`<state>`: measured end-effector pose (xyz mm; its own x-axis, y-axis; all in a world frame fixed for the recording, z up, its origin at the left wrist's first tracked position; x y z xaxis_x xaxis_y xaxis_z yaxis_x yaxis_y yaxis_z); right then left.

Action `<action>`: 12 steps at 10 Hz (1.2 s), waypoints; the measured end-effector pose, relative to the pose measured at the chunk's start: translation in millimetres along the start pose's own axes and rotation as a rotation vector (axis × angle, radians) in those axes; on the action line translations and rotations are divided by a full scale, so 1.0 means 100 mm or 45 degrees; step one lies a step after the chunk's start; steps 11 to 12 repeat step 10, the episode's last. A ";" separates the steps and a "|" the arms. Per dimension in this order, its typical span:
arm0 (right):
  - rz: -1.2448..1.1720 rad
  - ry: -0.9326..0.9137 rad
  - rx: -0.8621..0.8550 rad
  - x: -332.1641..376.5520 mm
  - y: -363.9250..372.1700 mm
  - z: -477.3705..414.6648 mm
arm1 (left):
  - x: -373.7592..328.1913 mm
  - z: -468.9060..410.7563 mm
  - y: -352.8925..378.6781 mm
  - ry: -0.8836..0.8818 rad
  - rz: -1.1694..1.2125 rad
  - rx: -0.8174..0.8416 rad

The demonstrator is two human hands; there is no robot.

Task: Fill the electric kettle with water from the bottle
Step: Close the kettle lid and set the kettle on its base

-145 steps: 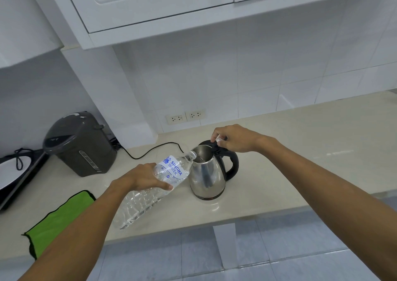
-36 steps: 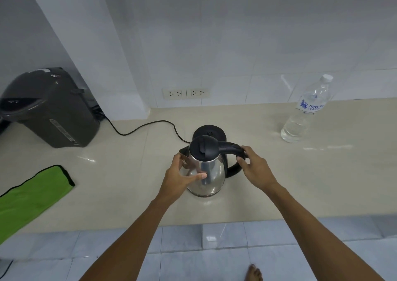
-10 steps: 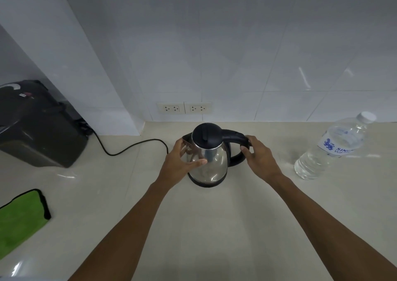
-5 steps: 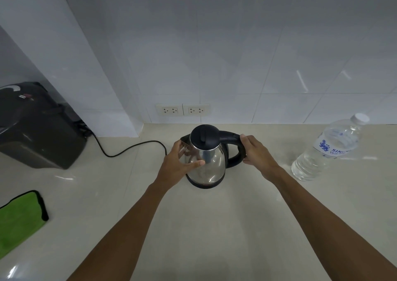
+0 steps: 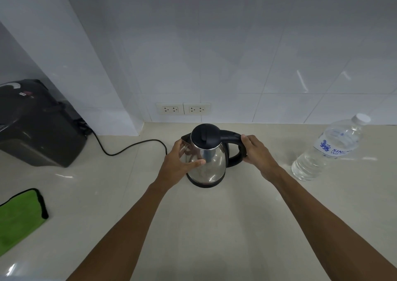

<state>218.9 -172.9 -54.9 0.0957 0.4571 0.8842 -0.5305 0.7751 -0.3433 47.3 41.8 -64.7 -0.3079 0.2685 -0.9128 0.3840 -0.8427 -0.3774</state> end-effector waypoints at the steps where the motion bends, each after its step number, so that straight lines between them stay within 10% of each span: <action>1: -0.014 0.000 0.006 -0.02 0.00 -0.01 | 0.00 0.00 0.00 0.001 0.008 0.001; 12: 1.014 -0.221 0.009 0.45 0.07 0.84 | -0.60 0.58 -0.05 0.096 -0.554 0.103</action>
Point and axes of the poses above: each hand's wrist, its own z-axis away from the middle knuckle, its own y-axis out of the palm, x = y × z, the point moved 3 cm from there along -z, towards the middle knuckle, and after that the axes turned 2 degrees about x, right-handed, at the moved point
